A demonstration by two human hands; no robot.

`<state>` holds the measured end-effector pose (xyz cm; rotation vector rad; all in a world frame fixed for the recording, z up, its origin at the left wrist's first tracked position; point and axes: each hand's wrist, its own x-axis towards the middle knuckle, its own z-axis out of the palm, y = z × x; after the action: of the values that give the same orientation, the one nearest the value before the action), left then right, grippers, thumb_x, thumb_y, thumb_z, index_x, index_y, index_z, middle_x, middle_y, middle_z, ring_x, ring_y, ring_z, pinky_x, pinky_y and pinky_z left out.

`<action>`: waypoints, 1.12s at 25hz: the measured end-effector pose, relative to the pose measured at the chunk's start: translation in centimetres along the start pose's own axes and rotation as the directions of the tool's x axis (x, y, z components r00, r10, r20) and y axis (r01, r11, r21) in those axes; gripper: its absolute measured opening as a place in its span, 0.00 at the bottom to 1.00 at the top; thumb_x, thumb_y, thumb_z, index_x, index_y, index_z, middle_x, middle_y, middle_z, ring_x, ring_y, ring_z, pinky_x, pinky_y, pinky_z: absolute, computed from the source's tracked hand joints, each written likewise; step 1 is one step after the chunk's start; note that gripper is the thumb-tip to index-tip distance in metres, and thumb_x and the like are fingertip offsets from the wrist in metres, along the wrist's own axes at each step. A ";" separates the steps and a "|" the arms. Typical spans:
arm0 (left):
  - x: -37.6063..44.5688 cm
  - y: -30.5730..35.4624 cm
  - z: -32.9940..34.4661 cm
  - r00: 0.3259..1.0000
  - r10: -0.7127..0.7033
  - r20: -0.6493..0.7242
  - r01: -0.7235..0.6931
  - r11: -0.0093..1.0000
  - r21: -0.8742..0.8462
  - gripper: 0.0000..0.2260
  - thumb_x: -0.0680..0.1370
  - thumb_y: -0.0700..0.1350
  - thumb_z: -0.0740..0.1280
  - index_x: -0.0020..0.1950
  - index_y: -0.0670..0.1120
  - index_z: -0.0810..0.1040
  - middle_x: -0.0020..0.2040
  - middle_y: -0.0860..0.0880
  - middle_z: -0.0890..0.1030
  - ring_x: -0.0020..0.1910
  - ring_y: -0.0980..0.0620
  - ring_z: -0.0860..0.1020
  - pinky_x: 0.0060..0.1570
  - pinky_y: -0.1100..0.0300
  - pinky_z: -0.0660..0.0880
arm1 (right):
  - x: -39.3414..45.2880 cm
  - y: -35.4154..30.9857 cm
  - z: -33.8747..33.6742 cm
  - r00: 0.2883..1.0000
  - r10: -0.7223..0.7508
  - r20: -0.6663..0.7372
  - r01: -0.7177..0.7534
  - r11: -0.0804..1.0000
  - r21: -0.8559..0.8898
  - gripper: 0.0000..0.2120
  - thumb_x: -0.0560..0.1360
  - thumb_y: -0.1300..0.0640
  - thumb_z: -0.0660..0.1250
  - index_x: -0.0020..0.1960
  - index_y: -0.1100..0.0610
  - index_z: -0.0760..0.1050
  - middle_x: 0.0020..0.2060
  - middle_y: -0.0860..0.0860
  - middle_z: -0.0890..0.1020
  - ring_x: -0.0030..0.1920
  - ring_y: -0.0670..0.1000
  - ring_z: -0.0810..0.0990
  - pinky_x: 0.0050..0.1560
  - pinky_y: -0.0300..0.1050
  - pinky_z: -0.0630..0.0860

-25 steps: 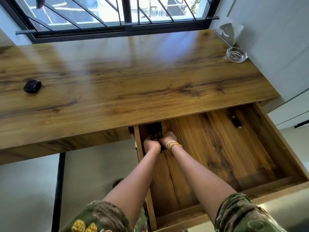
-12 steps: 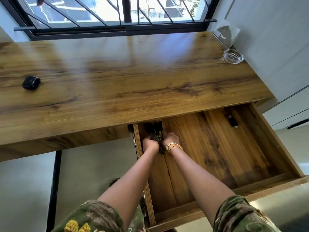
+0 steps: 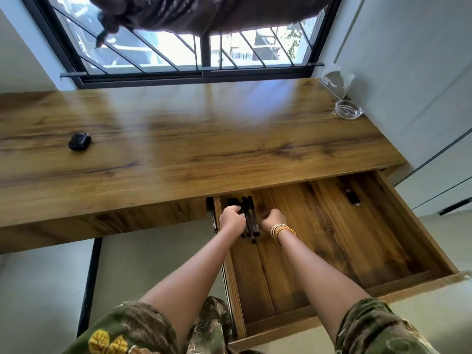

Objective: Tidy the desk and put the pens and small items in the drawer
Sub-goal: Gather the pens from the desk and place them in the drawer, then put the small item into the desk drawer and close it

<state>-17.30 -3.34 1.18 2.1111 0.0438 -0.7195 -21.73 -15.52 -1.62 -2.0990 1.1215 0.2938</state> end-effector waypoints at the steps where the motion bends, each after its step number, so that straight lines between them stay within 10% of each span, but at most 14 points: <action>1: 0.1 0.3 -0.8 0.999 0.047 -0.003 -0.047 0.998 0.032 0.17 0.80 0.39 0.62 0.69 0.44 0.73 0.67 0.44 0.75 0.66 0.45 0.73 0.62 0.56 0.70 | -0.4 -0.6 -0.6 0.999 -0.033 -0.026 0.033 0.999 0.023 0.13 0.72 0.63 0.66 0.56 0.62 0.78 0.56 0.59 0.81 0.57 0.60 0.79 0.54 0.45 0.74; 12: 3.5 1.4 -13.8 0.915 0.320 -0.247 -0.298 0.947 0.123 0.12 0.77 0.36 0.61 0.57 0.43 0.81 0.52 0.45 0.83 0.51 0.49 0.80 0.53 0.59 0.76 | -2.9 -13.3 0.4 0.919 -0.356 -0.166 0.373 0.924 0.081 0.08 0.71 0.64 0.65 0.45 0.57 0.83 0.44 0.53 0.84 0.45 0.50 0.80 0.44 0.38 0.73; 28: 16.7 -6.0 -37.1 0.880 0.105 -0.463 -0.124 0.992 -0.011 0.10 0.72 0.36 0.63 0.48 0.44 0.82 0.43 0.43 0.83 0.45 0.44 0.80 0.46 0.57 0.73 | -1.5 -38.6 17.8 0.893 -0.449 -0.008 0.448 0.889 0.098 0.10 0.69 0.62 0.63 0.44 0.53 0.82 0.44 0.54 0.85 0.49 0.55 0.81 0.49 0.40 0.74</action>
<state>12.52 24.71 4.79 2.1820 0.1900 -0.1298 10.36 11.46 5.53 -2.1897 0.5961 0.0301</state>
